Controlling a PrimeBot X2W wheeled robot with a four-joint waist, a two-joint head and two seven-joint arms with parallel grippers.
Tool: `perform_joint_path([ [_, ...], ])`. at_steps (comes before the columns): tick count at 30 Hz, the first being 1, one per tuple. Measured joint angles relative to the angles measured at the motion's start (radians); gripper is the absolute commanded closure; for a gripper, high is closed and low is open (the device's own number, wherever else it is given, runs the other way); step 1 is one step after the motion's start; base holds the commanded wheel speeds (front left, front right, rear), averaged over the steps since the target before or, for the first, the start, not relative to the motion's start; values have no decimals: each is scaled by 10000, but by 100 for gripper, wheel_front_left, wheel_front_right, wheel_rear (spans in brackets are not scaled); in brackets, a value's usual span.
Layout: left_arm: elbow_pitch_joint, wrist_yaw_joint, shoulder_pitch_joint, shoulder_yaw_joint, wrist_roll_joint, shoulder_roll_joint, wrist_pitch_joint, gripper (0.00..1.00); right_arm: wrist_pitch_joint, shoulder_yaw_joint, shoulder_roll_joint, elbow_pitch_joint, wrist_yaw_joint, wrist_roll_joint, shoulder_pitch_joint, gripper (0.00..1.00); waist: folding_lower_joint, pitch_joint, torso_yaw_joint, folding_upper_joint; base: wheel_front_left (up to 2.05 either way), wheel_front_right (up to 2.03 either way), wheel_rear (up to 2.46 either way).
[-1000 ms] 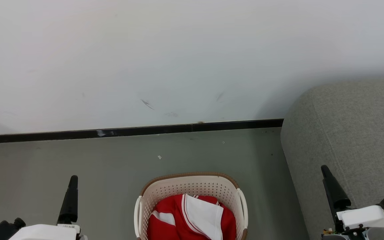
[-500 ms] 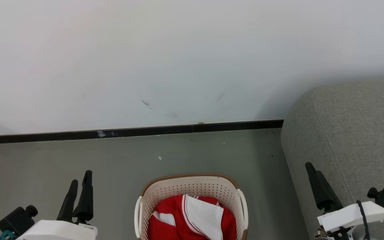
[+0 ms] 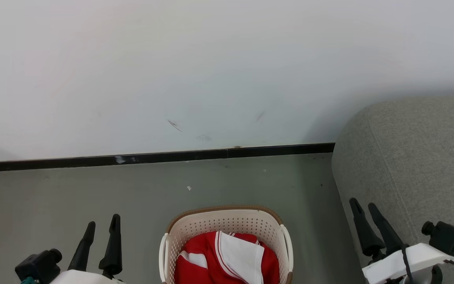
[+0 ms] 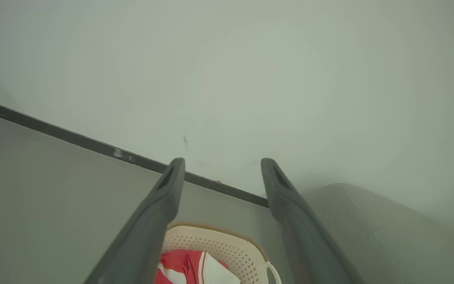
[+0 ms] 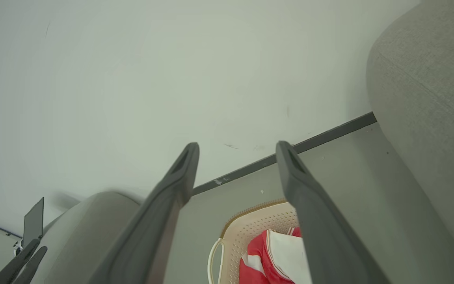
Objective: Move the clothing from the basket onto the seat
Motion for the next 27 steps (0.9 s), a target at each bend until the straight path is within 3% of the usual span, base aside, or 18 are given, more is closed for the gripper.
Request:
perform_joint_path([
  [27,-234,742,235,-385,3768,12,-943,0,-527,35,328,-370,4,-4052,371,0,-8,53,-25,0,0,0,0],
])
